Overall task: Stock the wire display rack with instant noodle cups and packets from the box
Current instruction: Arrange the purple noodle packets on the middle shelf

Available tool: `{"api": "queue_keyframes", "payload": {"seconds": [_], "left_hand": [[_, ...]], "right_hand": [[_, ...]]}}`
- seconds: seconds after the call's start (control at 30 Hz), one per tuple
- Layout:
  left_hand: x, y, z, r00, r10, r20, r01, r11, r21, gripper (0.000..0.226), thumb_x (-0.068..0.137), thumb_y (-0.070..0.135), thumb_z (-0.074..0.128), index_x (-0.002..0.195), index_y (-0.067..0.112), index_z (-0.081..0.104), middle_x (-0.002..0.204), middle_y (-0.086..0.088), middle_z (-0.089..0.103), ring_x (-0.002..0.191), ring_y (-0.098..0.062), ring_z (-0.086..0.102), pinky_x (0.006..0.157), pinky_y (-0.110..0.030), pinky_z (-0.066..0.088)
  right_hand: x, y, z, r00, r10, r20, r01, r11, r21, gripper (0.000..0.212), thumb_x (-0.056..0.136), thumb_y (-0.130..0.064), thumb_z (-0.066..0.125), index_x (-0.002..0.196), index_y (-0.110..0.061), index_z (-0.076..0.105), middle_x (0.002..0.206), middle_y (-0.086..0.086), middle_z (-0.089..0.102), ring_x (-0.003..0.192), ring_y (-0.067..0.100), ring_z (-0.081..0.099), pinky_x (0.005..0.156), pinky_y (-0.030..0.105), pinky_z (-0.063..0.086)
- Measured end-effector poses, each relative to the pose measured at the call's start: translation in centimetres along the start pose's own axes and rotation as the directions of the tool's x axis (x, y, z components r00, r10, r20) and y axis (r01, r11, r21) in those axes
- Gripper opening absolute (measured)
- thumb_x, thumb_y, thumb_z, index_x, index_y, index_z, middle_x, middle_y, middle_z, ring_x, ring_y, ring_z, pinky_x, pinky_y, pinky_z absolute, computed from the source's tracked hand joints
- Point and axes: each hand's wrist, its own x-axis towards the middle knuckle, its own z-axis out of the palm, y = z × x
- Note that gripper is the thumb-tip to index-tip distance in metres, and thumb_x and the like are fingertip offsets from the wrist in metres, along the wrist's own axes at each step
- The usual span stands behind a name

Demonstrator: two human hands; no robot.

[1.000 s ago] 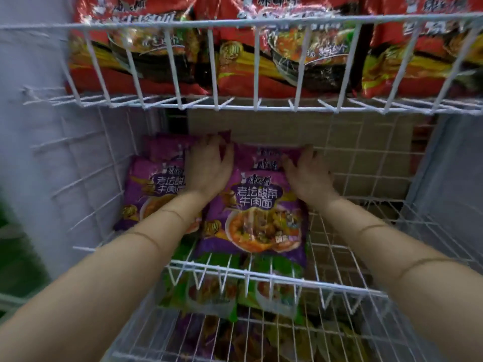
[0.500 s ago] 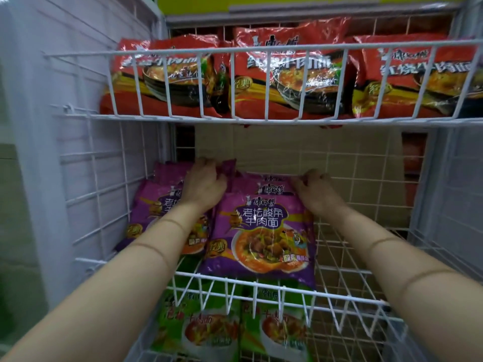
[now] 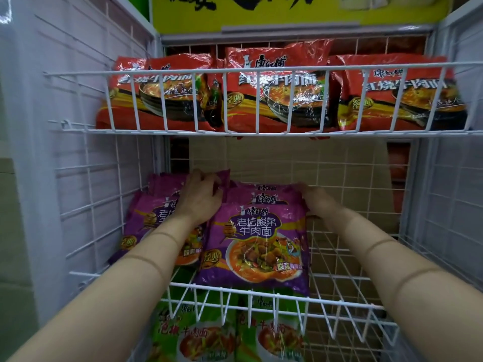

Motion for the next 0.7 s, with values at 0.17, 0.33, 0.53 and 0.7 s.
{"api": "queue_keyframes", "payload": {"seconds": [0.17, 0.33, 0.53, 0.7], "left_hand": [[0.3, 1.0, 0.6, 0.986, 0.099, 0.131, -0.098, 0.995, -0.015, 0.029, 0.097, 0.022, 0.046, 0.122, 0.013, 0.058, 0.123, -0.011, 0.051, 0.117, -0.025, 0.049, 0.094, -0.025, 0.034], [0.3, 1.1, 0.8, 0.987, 0.066, 0.147, -0.062, 0.998, -0.027, 0.023, 0.095, 0.02, 0.046, 0.115, 0.014, 0.055, 0.117, -0.011, 0.049, 0.111, -0.027, 0.049, 0.09, -0.029, 0.035], [0.4, 1.7, 1.5, 0.976, 0.047, 0.21, -0.054, 0.998, 0.026, 0.032, 0.098, 0.032, 0.039, 0.117, 0.01, 0.05, 0.121, -0.018, 0.052, 0.114, -0.034, 0.05, 0.095, -0.039, 0.04], [0.0, 1.6, 1.2, 0.982, 0.076, 0.171, -0.077, 0.997, -0.004, 0.03, 0.1, 0.028, 0.037, 0.118, 0.007, 0.05, 0.12, -0.016, 0.049, 0.112, -0.034, 0.05, 0.096, -0.04, 0.04]], "right_hand": [[-0.1, 0.4, -0.5, 0.999, 0.024, 0.038, -0.03, 0.986, 0.166, 0.033, 0.096, -0.034, 0.05, 0.104, -0.005, 0.064, 0.093, 0.016, 0.069, 0.067, 0.019, 0.06, 0.055, 0.021, 0.044], [-0.6, 0.3, -0.3, 0.989, 0.036, 0.144, -0.07, 0.967, 0.244, 0.02, 0.091, -0.028, 0.058, 0.1, -0.01, 0.062, 0.082, 0.007, 0.068, 0.055, 0.013, 0.063, 0.049, 0.018, 0.052], [0.5, -0.5, 0.2, 0.999, -0.022, -0.034, 0.02, 0.998, -0.055, 0.036, 0.095, -0.026, 0.051, 0.123, -0.004, 0.056, 0.123, 0.016, 0.061, 0.1, 0.031, 0.061, 0.088, 0.038, 0.051], [0.9, -3.3, 0.5, 1.0, 0.001, -0.021, -0.003, 0.997, -0.071, 0.035, 0.097, -0.017, 0.046, 0.128, -0.002, 0.053, 0.13, 0.019, 0.057, 0.071, 0.019, 0.053, 0.073, 0.024, 0.051]]}}
